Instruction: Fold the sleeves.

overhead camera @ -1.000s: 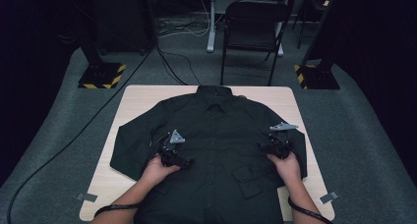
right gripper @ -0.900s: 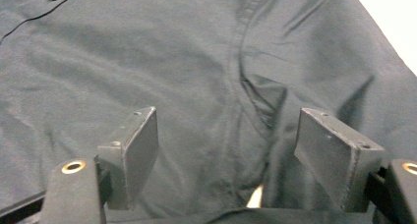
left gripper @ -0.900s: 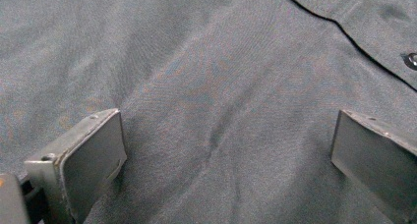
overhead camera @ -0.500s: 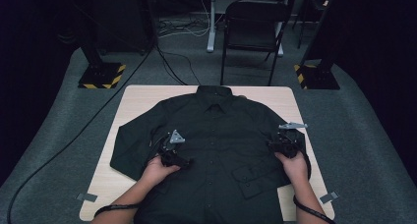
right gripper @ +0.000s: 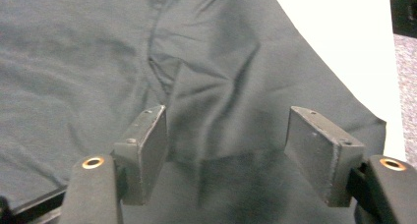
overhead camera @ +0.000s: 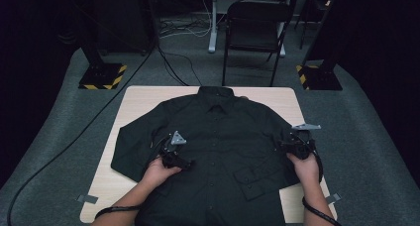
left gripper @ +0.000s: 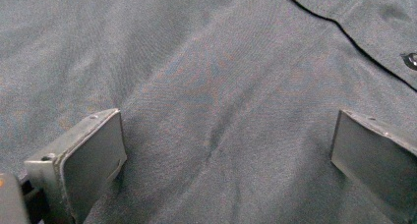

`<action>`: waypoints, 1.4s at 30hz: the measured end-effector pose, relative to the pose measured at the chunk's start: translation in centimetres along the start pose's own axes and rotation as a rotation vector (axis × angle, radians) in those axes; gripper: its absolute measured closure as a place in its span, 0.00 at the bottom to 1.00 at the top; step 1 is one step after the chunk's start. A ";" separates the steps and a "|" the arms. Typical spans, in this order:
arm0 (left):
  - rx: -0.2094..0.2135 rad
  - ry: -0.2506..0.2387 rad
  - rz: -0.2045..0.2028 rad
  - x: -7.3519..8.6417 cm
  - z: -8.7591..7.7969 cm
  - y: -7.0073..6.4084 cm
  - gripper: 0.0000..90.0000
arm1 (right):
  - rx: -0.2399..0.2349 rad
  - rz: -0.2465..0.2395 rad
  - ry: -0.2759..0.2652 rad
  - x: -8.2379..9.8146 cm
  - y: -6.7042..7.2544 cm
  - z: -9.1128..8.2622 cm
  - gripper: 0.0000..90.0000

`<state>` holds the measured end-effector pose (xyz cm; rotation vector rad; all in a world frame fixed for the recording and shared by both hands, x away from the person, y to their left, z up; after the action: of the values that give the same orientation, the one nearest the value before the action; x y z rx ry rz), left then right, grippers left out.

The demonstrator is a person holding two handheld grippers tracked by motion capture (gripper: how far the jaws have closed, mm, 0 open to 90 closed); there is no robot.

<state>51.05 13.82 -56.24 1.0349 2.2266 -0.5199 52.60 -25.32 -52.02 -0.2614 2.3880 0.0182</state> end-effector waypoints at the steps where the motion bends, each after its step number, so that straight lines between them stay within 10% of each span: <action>1: 0.000 0.001 -0.001 0.0 0.0 0.0 0.00 | 0.004 0.004 0.002 0.1 -0.3 0.0 0.36; 42: 0.002 0.019 -0.004 -0.7 0.2 0.7 0.09 | 0.108 0.126 0.107 5.0 -5.9 -1.8 0.73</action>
<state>51.98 13.76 -55.95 1.0410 2.2457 -0.5156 48.96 -32.14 -53.66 -0.0622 2.4991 -0.0680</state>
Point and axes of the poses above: each handheld gripper's, and its own axes: z roughly forward along the jaws, x roughly out of its underside, y roughly to its left, the point moved 10 cm from there along z, roughly forward along the jaws, and after that the axes turned 5 degrees about x, right-handed, at the moved point
